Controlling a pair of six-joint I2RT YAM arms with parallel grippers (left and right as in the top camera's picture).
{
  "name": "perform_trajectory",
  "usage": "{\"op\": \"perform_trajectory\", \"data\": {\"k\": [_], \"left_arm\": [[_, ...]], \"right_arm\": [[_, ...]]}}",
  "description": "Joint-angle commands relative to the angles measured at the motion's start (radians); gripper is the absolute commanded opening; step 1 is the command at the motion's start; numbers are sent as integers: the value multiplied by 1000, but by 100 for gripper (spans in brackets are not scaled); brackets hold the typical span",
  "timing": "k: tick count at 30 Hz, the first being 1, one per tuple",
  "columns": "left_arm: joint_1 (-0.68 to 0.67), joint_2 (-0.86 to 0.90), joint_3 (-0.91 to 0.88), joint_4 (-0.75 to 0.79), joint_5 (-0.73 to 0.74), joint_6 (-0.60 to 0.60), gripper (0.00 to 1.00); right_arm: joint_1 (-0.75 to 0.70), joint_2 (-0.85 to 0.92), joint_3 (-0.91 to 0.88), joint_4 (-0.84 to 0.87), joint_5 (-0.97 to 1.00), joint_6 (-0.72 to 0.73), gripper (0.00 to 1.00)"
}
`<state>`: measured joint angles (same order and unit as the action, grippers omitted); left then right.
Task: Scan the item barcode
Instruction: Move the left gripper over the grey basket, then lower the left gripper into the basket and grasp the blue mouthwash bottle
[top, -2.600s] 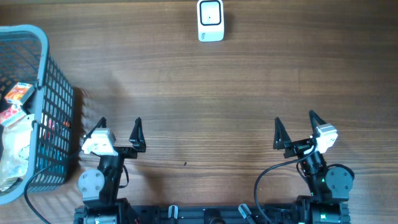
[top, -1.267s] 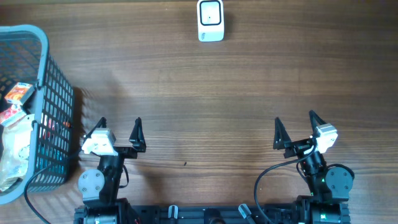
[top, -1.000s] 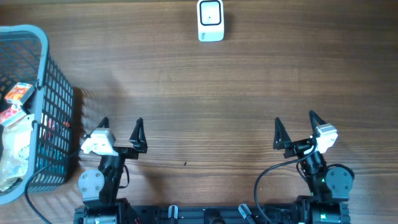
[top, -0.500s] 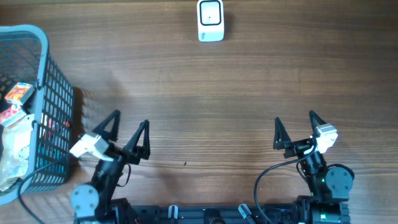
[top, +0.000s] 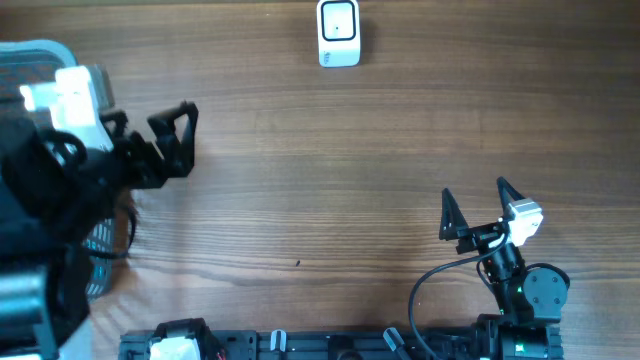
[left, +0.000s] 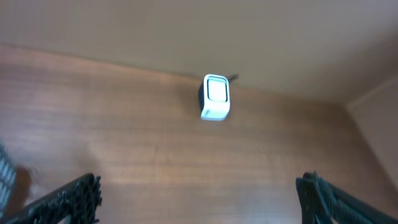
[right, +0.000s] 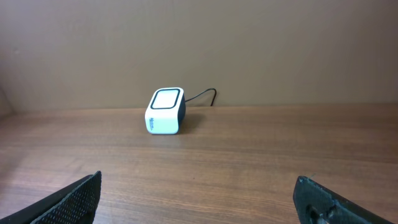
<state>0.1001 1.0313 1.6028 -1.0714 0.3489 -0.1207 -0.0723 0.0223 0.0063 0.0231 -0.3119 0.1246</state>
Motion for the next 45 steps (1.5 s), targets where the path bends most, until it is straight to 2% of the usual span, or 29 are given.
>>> {"op": "perform_trajectory", "data": {"k": [1,4,6,7,10,14,17,20,22,29,33,45], "left_arm": [[13,158,371,-235,-204,-55,100],[69,371,718,-533,-303,-105,100],[143,484,886,-613,-332,-143,100],[180,504,919,-610,-322,-148,100],[402,534,945,-574,-321,-227,100],[653,548,935,-613,-325,-227,100],[813,546,899,-613,-321,-274,100],[868,546,818,-613,-328,-280,100],[870,546,703,-613,-370,-280,100],[869,572,383,-532,-365,-279,100],[866,572,244,-467,-263,-146,100],[866,573,-101,-333,-276,-118,100]], "right_arm": [[8,-5,-1,2,9,-17,100],[8,-5,-1,2,9,-17,100],[8,-5,-1,2,9,-18,100],[8,-5,-1,2,9,-17,100],[8,-5,-1,2,9,-17,100],[8,-5,-1,2,9,-17,100],[8,-5,-1,2,9,-17,100],[8,-5,-1,2,9,-17,100],[8,-5,-1,2,9,-18,100],[8,-5,-1,2,9,-17,100],[8,-5,-1,2,9,-17,100],[8,-5,-1,2,9,-17,100]]}}
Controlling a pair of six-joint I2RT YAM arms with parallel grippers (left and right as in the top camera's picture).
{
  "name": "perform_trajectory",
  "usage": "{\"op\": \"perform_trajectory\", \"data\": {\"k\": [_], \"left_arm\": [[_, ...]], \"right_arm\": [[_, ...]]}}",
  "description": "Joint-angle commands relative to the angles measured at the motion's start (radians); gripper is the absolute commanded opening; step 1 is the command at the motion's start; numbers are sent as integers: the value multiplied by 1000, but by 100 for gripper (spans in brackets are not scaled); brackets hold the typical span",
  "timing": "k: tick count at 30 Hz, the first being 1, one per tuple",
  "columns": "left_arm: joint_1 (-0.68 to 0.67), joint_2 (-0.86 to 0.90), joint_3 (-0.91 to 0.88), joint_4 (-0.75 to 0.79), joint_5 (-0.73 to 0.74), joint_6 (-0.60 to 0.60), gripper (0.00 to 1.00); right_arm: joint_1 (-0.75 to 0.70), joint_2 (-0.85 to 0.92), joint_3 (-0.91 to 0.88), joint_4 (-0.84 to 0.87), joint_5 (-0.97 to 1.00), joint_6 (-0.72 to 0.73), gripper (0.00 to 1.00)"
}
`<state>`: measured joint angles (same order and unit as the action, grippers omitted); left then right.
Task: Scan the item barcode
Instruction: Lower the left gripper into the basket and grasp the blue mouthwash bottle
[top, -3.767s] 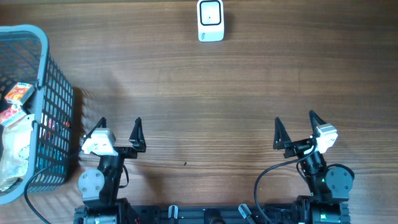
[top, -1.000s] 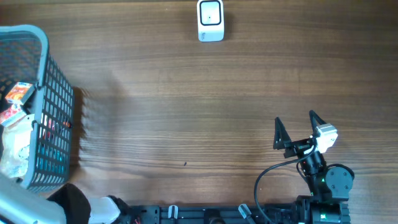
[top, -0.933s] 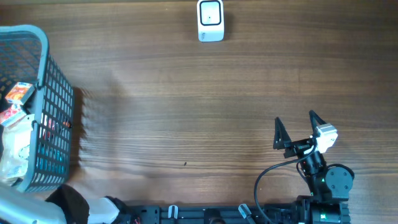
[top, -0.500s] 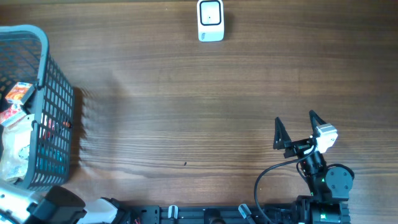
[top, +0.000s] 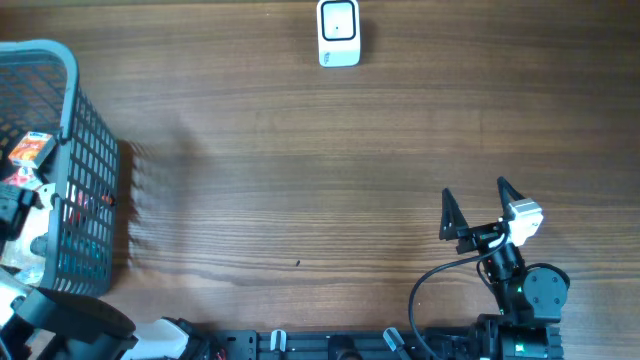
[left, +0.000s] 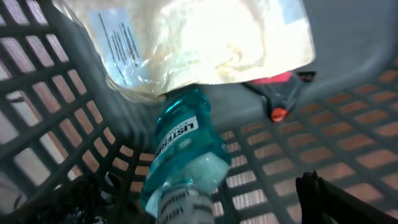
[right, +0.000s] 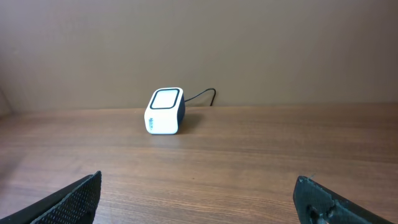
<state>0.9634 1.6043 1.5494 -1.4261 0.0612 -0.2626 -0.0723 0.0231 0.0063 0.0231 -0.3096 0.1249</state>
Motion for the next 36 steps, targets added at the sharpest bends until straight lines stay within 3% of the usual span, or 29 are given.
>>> {"op": "perform_trajectory", "data": {"k": [1,22,36], "left_arm": [[3,0,-58,29,12,24,100],[3,0,-93,-22,54,19,100],[3,0,-153,93,55,20,100]], "right_arm": [[8,-5,-1,2,6,-18,100],[8,-5,-1,2,6,-18,100],[8,-5,-1,2,6,-18,100]]}}
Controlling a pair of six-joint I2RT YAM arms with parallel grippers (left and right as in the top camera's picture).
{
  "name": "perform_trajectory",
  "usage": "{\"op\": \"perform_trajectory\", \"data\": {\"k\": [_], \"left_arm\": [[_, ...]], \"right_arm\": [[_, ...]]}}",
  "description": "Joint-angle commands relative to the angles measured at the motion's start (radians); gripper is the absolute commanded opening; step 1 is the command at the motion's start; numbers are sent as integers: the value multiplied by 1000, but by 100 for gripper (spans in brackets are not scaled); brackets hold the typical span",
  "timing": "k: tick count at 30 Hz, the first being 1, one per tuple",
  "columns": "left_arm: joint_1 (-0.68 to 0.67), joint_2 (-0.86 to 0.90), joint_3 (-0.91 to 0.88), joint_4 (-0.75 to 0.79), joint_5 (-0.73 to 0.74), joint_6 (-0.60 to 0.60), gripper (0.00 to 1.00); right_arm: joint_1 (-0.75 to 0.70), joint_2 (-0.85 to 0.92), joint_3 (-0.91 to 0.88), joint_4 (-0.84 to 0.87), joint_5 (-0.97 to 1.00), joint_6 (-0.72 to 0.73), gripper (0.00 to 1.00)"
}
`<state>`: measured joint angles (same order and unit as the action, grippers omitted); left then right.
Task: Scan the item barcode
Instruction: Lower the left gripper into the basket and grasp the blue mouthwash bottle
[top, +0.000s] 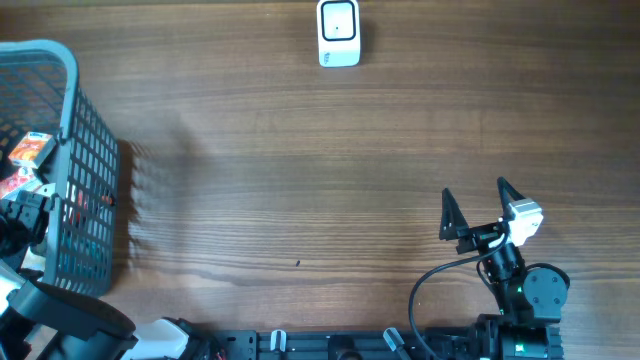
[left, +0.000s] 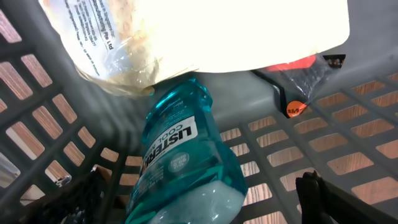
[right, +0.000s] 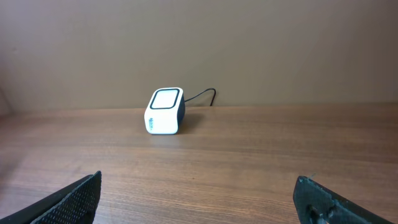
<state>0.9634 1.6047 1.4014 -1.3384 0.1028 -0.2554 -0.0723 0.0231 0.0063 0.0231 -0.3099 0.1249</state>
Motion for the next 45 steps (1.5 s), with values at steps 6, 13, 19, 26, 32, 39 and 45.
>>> {"op": "perform_trajectory", "data": {"k": [6,13,19,26,32,39,45], "left_arm": [[3,0,-90,10,20,17,100],[3,0,-108,67,23,16,85],[3,0,-108,95,24,16,72],[3,-1,-106,110,24,16,41],[3,-1,-105,113,32,13,38],[3,-1,-33,84,47,12,26],[3,-1,37,43,47,12,19]], "right_arm": [[8,-5,-1,2,6,-18,100],[8,-5,-1,2,7,-18,100],[8,-5,-1,2,7,-18,100],[8,-5,-1,2,7,-18,100],[8,-5,-1,2,7,-18,100],[8,-5,-1,2,7,-18,100],[8,-5,-1,2,7,-18,100]]}}
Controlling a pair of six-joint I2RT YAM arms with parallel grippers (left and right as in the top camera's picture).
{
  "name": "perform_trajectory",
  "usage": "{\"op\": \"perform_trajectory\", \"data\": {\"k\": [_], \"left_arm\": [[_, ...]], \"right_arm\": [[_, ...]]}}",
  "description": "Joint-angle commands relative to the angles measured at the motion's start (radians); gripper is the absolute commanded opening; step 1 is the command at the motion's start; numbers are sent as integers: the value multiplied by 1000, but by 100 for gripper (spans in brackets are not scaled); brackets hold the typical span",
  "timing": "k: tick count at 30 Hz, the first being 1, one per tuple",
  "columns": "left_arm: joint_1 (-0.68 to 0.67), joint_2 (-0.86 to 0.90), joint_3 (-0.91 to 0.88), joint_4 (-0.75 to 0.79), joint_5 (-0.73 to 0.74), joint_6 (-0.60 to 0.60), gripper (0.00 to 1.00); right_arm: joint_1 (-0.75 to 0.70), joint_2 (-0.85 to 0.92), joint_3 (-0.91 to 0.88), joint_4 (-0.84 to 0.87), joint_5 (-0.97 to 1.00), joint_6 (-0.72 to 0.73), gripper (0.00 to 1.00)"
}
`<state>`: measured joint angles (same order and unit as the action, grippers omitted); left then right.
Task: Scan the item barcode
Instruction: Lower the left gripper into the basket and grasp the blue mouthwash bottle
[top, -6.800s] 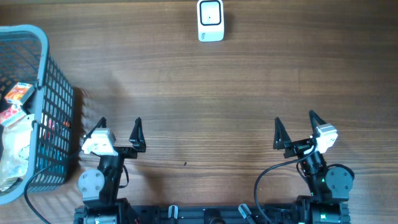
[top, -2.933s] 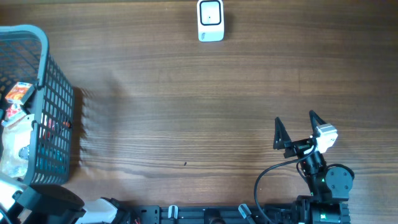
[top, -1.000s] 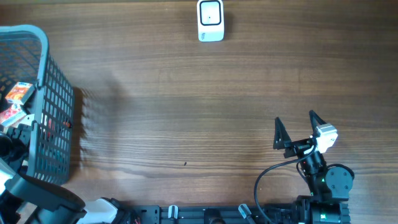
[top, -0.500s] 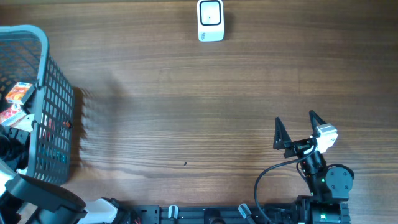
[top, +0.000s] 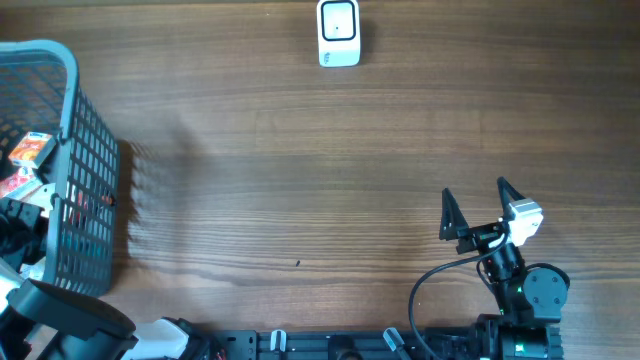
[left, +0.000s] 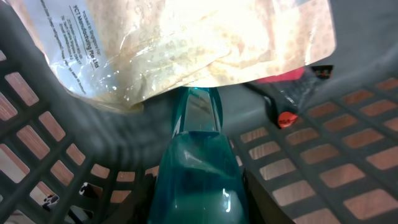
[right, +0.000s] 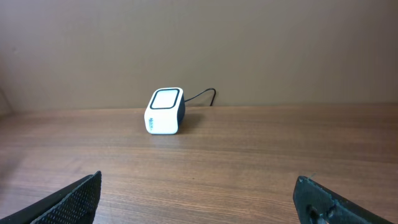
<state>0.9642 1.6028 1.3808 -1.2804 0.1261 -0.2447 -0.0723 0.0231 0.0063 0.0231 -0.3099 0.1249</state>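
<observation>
A teal mouthwash bottle (left: 199, 174) lies in the grey mesh basket (top: 72, 120) at the table's left edge, its top end tucked under a clear bag of pale food (left: 174, 50). My left gripper (left: 199, 208) is down inside the basket, its dark fingers pressed against both sides of the bottle. The white barcode scanner (top: 338, 32) stands at the far middle of the table, and its face also shows in the right wrist view (right: 166, 111). My right gripper (top: 478, 208) stands open near the front right, holding nothing.
A red and black packet (left: 289, 99) lies beside the bottle, and an orange packet (top: 30, 148) shows at the basket's far side. The scanner's cable (right: 202, 94) runs toward the back wall. Bare wooden table (top: 300, 180) separates basket and scanner.
My left gripper's fingers stood wide apart on either side of the bottle; now they are closed against its sides. The bottle's label no longer faces the camera. The right arm has not moved.
My left gripper first hung open over the table beside the basket, facing the scanner. Then it was inside the basket, open above the mouthwash bottle, then lower around it. Now it grips the bottle. The right gripper stayed open in place throughout.
</observation>
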Motion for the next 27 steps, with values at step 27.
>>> {"op": "perform_trajectory", "data": {"k": [27], "left_arm": [[2,-8,298,-103,99,1,4]], "right_arm": [[8,-5,-1,2,7,-18,100]]}}
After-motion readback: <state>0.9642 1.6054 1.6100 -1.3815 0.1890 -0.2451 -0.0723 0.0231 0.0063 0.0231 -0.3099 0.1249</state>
